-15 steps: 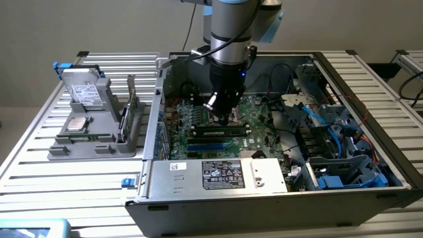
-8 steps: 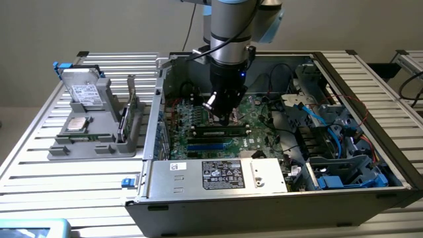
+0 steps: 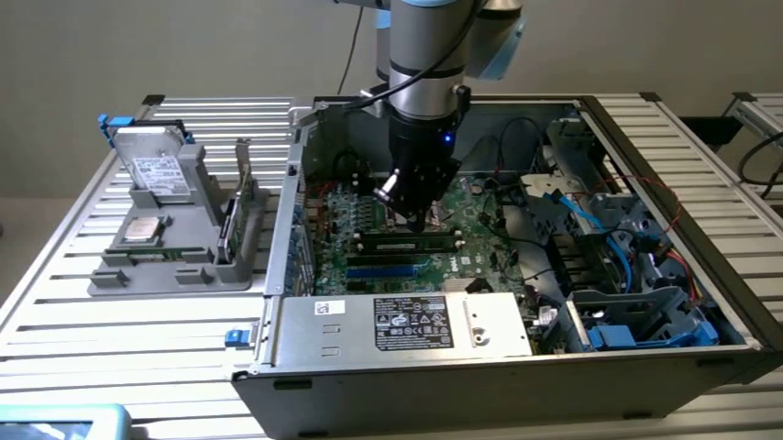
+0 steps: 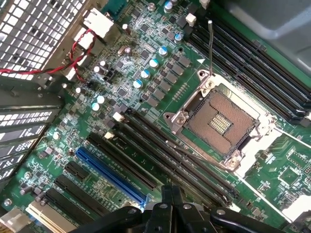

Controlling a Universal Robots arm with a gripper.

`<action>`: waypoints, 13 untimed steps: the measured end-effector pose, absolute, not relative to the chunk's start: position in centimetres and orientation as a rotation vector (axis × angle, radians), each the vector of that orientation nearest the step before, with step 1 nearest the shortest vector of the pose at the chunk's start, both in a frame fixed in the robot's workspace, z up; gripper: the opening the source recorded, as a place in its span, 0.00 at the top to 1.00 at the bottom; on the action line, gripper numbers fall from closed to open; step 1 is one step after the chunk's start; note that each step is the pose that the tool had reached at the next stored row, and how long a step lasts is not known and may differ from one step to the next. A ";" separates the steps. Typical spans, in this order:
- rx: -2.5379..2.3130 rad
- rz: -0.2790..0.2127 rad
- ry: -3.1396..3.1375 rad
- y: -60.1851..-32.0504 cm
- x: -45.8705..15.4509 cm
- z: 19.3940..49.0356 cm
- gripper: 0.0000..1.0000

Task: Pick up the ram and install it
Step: 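Press down the ram until it locks into place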

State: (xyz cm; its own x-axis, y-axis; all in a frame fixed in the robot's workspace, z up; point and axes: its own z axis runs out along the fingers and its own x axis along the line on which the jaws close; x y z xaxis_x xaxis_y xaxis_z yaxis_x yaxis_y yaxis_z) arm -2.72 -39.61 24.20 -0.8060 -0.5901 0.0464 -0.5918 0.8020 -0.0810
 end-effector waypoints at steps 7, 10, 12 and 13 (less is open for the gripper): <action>0.874 0.149 -3.003 -39.6 -2.7 24.2 0.89; 0.830 0.150 -3.018 -39.6 -2.7 24.2 0.89; 0.799 0.151 -3.026 -39.6 -2.7 24.2 0.89; 0.783 0.151 -3.030 -39.6 -2.7 24.2 0.89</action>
State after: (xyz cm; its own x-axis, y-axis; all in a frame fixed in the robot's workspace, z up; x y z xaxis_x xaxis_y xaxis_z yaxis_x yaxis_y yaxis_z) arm -2.73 -39.61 24.21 -0.8752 -0.4828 0.0321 -0.4836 0.8705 -0.0911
